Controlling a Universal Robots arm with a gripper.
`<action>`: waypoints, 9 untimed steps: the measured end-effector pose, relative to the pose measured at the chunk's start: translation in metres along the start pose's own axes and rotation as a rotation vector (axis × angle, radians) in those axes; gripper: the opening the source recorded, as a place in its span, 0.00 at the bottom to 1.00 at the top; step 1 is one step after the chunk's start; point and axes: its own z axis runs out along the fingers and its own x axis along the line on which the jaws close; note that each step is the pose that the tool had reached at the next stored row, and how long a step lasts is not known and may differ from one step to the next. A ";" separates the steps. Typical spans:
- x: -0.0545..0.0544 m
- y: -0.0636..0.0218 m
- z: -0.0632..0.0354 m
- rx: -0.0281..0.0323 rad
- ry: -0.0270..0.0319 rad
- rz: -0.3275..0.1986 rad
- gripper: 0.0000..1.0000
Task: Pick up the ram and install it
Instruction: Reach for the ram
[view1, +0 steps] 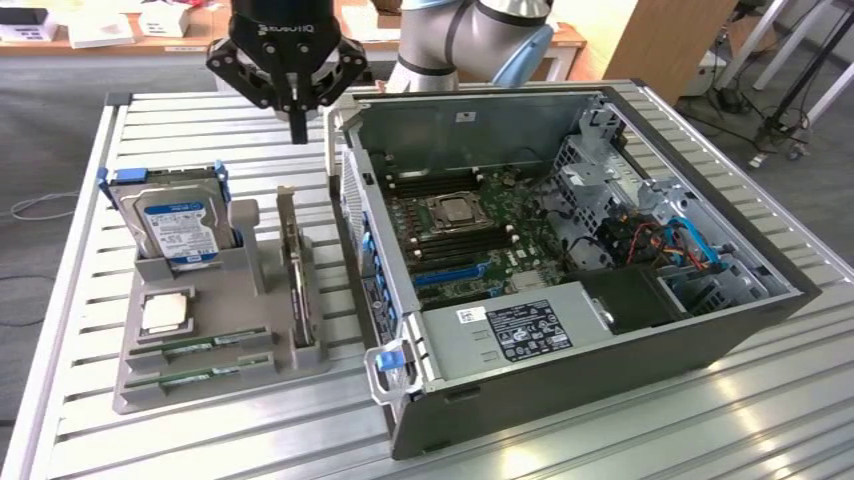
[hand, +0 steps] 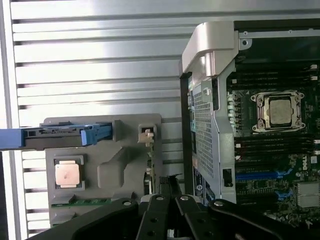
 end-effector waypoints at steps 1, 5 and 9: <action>0.003 -0.0002 0.0000 -0.0001 0.0000 0.000 0.11; 0.013 -0.0010 -0.0002 0.0000 -0.0001 0.000 0.11; 0.022 -0.0017 -0.0004 0.0000 0.0000 0.000 0.11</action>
